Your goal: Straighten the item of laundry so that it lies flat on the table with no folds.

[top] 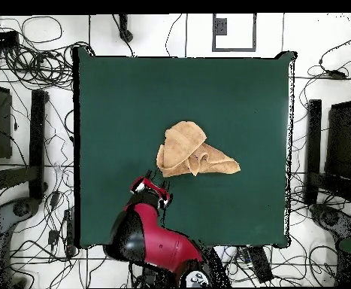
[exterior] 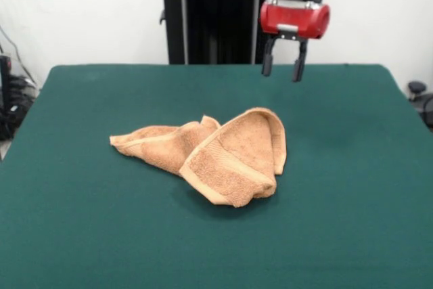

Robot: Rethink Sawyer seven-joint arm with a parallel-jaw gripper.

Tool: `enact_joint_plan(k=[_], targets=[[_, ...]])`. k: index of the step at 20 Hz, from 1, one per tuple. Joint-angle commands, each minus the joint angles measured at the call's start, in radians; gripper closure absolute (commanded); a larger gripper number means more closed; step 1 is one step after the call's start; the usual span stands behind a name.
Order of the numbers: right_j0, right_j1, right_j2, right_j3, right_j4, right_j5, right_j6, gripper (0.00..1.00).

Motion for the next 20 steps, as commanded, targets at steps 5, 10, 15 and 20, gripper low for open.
enact_joint_plan(k=[5,10,15,20], targets=[[-0.053,0.116,0.073,-0.212,0.005,0.067,0.114,0.00],[-0.113,0.183,0.086,-0.281,-0.065,0.055,0.077,0.00],[-0.196,0.225,0.117,-0.355,-0.157,0.081,0.051,0.00],[-0.264,0.257,0.149,-0.426,-0.232,0.133,0.025,0.00]])
